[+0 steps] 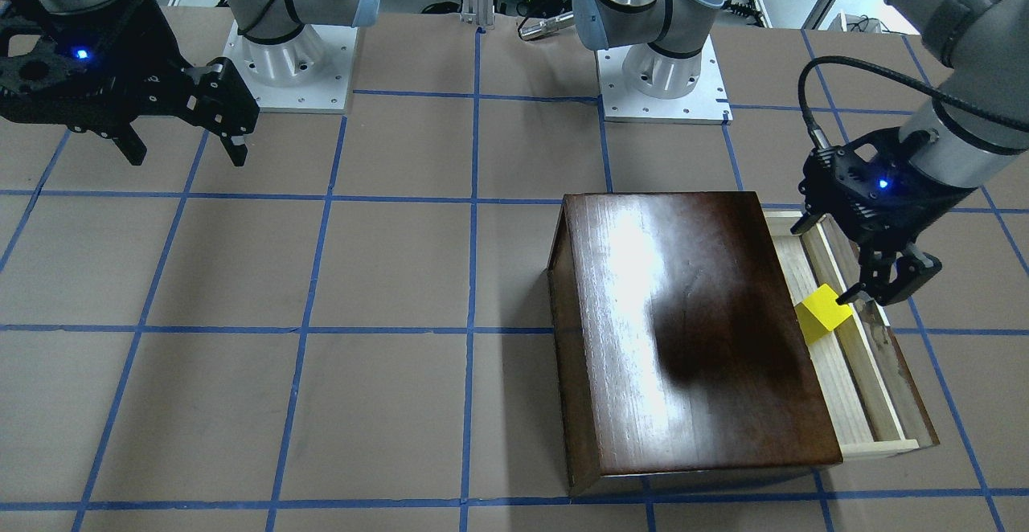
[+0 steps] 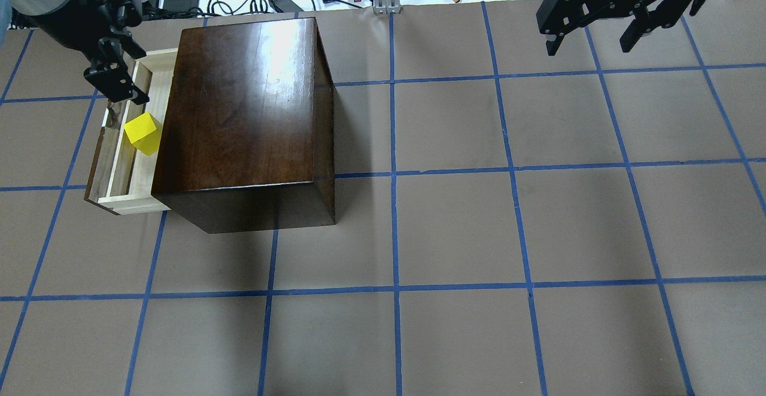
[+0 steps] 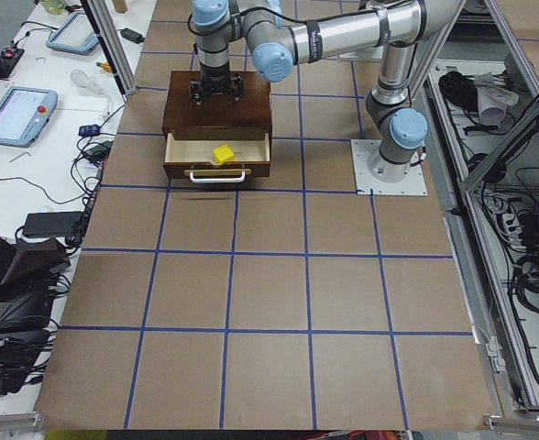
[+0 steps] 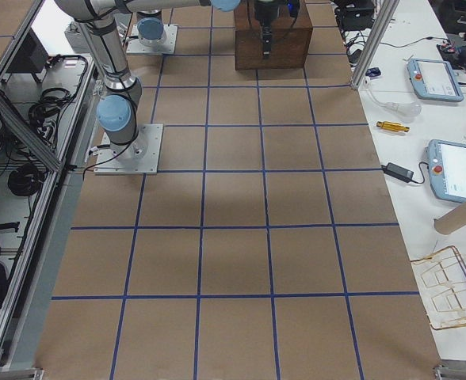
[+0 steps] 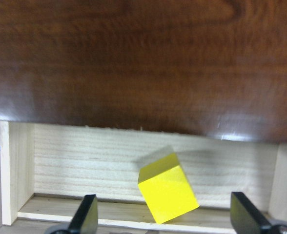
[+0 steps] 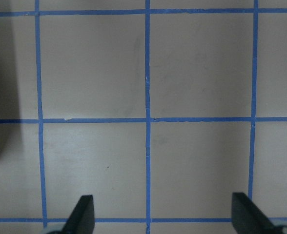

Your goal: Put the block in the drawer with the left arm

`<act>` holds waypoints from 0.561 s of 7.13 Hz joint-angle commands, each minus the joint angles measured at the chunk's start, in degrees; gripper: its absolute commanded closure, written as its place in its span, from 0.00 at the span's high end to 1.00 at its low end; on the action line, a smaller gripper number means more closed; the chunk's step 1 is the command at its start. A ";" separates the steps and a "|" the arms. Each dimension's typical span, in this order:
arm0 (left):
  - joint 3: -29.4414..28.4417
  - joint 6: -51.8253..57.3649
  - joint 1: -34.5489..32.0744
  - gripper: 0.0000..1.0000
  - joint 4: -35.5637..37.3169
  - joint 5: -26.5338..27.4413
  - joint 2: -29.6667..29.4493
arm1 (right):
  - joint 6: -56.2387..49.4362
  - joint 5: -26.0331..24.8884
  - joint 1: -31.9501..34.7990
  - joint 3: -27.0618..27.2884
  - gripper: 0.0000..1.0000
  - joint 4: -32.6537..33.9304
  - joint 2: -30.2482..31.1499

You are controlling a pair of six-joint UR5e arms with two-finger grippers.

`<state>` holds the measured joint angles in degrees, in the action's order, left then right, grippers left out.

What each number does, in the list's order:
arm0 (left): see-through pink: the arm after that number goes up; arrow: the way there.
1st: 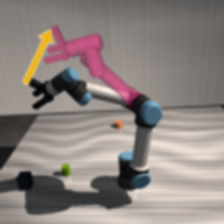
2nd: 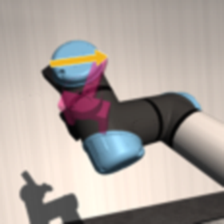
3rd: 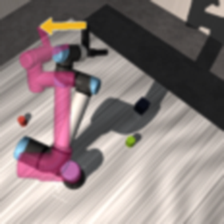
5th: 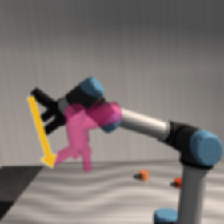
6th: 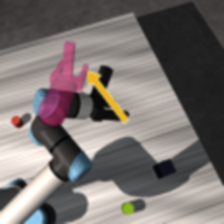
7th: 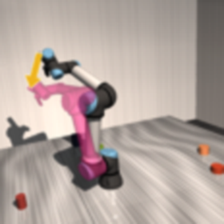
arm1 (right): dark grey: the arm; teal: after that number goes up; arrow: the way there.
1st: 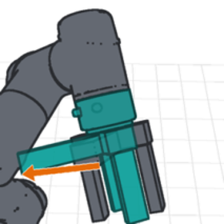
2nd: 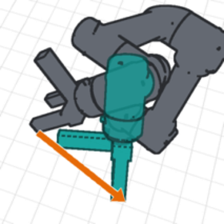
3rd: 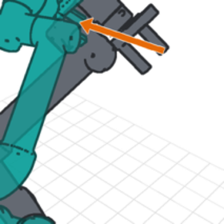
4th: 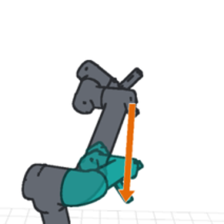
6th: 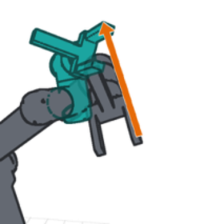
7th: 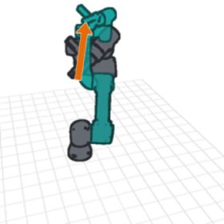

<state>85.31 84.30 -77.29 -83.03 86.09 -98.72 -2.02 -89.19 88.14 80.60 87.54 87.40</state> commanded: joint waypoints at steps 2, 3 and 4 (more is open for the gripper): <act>0.47 -29.72 -9.78 0.95 -0.47 0.91 2.47 | 0.00 0.07 0.01 0.00 1.00 0.00 0.05; 0.56 -36.42 -10.59 0.95 -0.47 0.92 1.96 | 0.00 0.07 -0.07 0.00 1.00 0.00 0.05; 0.47 -44.93 -11.30 0.95 -0.47 0.92 2.12 | 0.00 -0.02 0.01 0.00 1.00 0.00 -0.04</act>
<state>85.80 49.07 -87.41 -83.48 86.89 -96.63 -2.02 -89.14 88.13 80.60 87.54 87.42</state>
